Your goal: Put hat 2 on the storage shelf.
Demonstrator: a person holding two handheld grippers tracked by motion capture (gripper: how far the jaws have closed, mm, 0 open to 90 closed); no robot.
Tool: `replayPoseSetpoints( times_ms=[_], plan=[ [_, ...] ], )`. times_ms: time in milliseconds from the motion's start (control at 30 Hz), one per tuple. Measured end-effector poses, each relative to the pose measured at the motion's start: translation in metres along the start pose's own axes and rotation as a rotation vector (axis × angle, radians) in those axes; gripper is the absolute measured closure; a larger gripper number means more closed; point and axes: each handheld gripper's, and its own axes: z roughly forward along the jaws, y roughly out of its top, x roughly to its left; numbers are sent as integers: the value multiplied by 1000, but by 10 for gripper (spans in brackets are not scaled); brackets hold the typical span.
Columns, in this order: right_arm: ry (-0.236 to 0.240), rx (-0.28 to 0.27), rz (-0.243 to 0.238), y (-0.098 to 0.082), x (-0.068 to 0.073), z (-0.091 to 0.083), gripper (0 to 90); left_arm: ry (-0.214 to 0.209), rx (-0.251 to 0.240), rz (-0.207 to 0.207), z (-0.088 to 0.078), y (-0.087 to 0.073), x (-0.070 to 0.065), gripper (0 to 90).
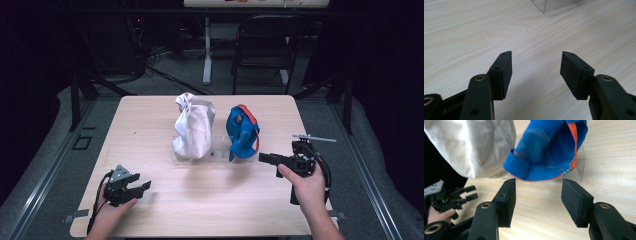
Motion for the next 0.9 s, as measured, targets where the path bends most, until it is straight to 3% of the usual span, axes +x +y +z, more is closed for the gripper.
replayPoseSetpoints(
  times_ms=[167,400,900],
  plan=[
    [-19,18,-32,-22,-5,11,487,-1,1,1,0,0,0,435],
    [-52,-16,-88,-52,-9,23,486,-1,1,-1,1,0,0,435],
    [-83,-64,-129,-83,-24,42,449,-3,3,-1,2,0,0,434]
  ],
)
